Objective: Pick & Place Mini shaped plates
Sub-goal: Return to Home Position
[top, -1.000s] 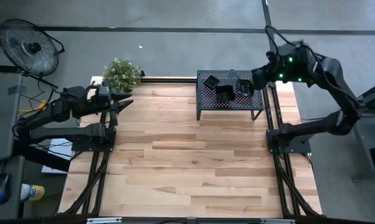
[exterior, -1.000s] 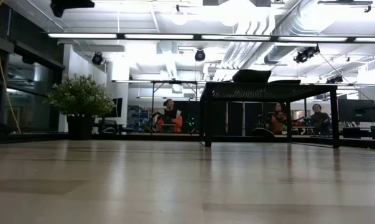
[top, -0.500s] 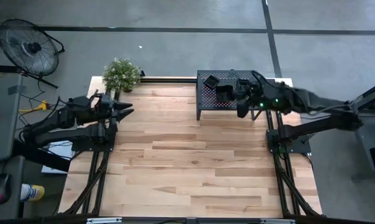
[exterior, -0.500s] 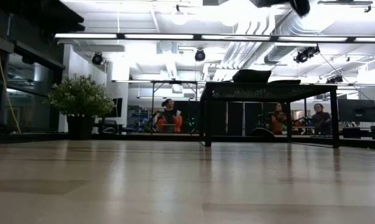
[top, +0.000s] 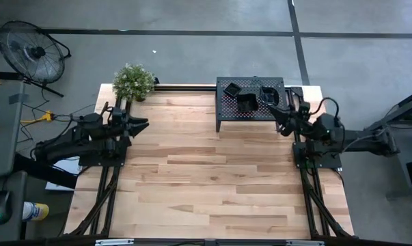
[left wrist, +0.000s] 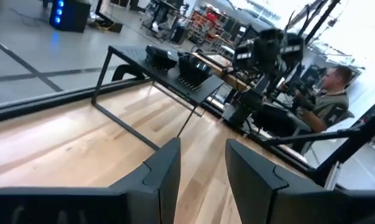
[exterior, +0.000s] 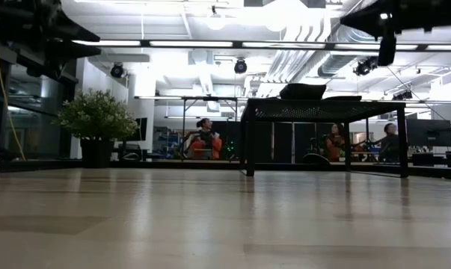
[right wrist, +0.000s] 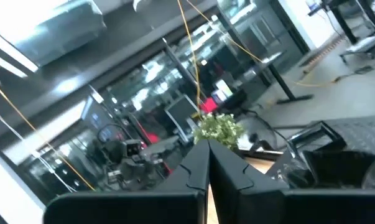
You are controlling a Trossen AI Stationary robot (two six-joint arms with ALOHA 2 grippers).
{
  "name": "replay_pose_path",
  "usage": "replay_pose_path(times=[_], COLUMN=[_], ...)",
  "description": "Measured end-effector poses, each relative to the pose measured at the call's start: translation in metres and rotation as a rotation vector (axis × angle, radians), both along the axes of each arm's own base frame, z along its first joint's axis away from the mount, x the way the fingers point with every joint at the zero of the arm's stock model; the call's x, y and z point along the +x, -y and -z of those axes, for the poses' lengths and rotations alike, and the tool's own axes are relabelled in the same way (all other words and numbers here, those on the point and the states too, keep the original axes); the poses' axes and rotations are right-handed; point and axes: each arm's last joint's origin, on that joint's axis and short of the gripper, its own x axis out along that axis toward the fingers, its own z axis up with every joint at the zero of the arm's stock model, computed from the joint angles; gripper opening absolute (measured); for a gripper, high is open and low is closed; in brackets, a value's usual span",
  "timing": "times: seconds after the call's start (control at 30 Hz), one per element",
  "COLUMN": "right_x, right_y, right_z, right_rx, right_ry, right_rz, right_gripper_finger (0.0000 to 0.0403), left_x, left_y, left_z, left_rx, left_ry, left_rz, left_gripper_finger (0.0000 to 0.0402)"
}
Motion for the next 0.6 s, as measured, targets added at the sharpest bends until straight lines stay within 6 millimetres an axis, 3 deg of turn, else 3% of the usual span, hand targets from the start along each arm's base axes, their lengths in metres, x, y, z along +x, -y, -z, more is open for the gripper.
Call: replay_pose_path(times=[0.1,0.3,0.6], right_x=[-0.001,0.0,-0.001], right_y=[0.0,-0.001,-0.004], right_z=[0.025,0.055,0.061], right_rx=[0.006,0.005,-0.079], right_ry=[0.046,0.102,0.133], right_rz=[-0.014,-0.062,-0.178], right_gripper_finger=[0.0,0.0,0.0], left_x=[0.004,0.014,0.024], left_y=[-0.001,-0.002,-0.005], left_z=[0.005,0.018,0.035], left_rx=[-0.025,-0.085,-0.13], left_ry=[0.013,0.071,0.18], left_rz=[-0.002,0.023,0.02], left_gripper_finger=[0.0124,0.0124,0.0124])
